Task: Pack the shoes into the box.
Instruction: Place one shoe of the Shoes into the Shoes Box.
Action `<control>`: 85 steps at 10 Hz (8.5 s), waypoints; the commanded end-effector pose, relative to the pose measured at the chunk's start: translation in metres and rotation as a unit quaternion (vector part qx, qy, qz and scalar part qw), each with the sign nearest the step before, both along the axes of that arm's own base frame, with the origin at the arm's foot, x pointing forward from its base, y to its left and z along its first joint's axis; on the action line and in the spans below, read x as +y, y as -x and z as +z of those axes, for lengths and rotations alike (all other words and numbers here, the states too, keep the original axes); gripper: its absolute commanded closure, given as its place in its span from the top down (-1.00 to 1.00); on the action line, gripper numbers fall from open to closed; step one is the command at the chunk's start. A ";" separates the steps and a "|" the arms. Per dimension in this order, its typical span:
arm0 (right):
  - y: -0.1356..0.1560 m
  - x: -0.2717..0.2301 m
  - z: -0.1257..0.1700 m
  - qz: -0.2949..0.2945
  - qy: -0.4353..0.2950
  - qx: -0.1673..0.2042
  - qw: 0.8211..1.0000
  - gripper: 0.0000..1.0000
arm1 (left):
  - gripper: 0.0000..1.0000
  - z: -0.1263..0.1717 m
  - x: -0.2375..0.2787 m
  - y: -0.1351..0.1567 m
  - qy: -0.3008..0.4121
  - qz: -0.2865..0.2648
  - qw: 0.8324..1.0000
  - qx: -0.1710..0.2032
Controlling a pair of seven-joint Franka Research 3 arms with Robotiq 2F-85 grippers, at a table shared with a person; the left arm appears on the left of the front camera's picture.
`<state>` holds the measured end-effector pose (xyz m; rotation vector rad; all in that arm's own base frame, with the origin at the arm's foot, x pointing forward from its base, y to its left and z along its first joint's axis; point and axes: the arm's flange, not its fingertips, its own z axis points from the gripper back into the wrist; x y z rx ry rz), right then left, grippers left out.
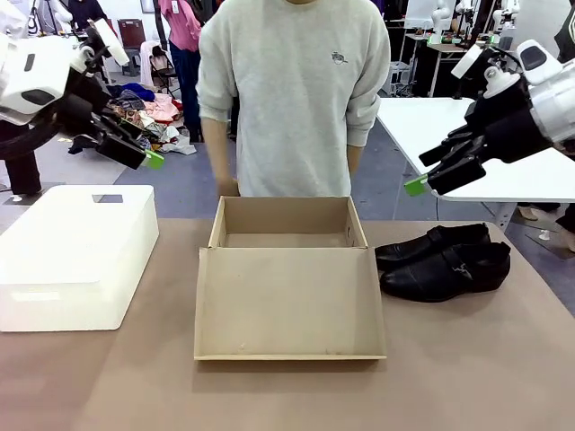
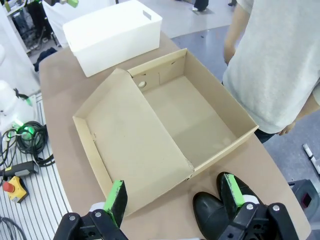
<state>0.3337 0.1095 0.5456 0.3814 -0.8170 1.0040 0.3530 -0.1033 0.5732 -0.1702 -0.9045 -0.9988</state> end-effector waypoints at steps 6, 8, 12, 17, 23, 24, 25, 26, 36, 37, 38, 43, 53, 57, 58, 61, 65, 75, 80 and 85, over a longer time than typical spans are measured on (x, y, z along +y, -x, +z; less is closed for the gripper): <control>0.001 0.001 0.016 0.014 0.004 -0.014 1.000 1.00 | 1.00 -0.009 0.012 0.031 0.007 0.019 0.999 0.029; 0.002 0.004 0.015 0.006 0.003 -0.014 1.000 1.00 | 1.00 0.007 0.008 0.006 0.007 0.010 1.000 0.005; 0.003 0.005 0.015 0.004 0.007 -0.014 1.000 1.00 | 1.00 0.007 0.008 0.006 0.007 0.010 1.000 0.005; -0.042 -0.018 0.051 0.043 0.166 0.010 0.985 1.00 | 1.00 0.007 0.008 0.006 0.007 0.010 1.000 0.005; -0.113 -0.063 0.038 0.118 0.340 0.005 0.933 1.00 | 1.00 0.007 0.008 0.006 0.007 0.010 1.000 0.005; -0.125 -0.072 0.031 0.124 0.350 0.014 0.928 1.00 | 1.00 0.007 0.008 0.006 0.007 0.010 1.000 0.005; -0.135 -0.082 0.023 0.125 0.359 0.026 0.925 1.00 | 1.00 0.007 0.008 0.006 0.007 0.010 1.000 0.005; -0.145 -0.089 0.014 0.132 0.362 0.036 0.922 1.00 | 1.00 0.007 0.008 0.006 0.007 0.010 1.000 0.005; -0.209 -0.142 -0.073 0.158 0.295 0.132 0.933 1.00 | 1.00 0.007 0.008 0.006 0.007 0.010 1.000 0.005; -0.209 -0.143 -0.073 0.140 0.285 0.137 0.938 1.00 | 1.00 0.007 0.008 0.006 0.007 0.010 1.000 0.005; -0.198 -0.138 -0.081 0.139 0.310 0.134 0.931 1.00 | 1.00 0.007 0.008 0.006 0.007 0.010 1.000 0.005; -0.202 -0.136 -0.082 0.139 0.305 0.137 0.932 1.00 | 1.00 0.007 0.008 0.006 0.007 0.010 1.000 0.005; -0.275 -0.154 -0.131 0.133 0.334 0.139 0.923 1.00 | 1.00 0.007 0.008 0.006 0.007 0.010 1.000 0.005; -0.282 -0.145 -0.152 0.137 0.336 0.148 0.920 1.00 | 1.00 0.007 0.008 0.006 0.007 0.010 1.000 0.005; -0.285 -0.143 -0.157 0.136 0.336 0.149 0.920 1.00 | 1.00 0.007 0.008 0.006 0.007 0.010 1.000 0.005; -0.287 -0.141 -0.170 0.138 0.333 0.161 0.919 1.00 | 1.00 0.007 0.008 0.006 0.007 0.010 1.000 0.005; -0.293 -0.140 -0.183 0.139 0.334 0.163 0.918 1.00 | 1.00 0.007 0.008 0.006 0.007 0.010 1.000 0.005; -0.307 -0.138 -0.210 0.144 0.330 0.197 0.912 1.00 | 1.00 0.007 0.008 0.006 0.007 0.010 1.000 0.005; -0.306 -0.136 -0.212 0.133 0.319 0.229 0.910 -0.14 | 1.00 0.007 0.008 0.006 0.007 0.010 1.000 0.005; -0.304 -0.137 -0.210 0.125 0.322 0.236 0.908 -1.00 | 1.00 0.007 0.008 0.006 0.007 0.010 1.000 0.005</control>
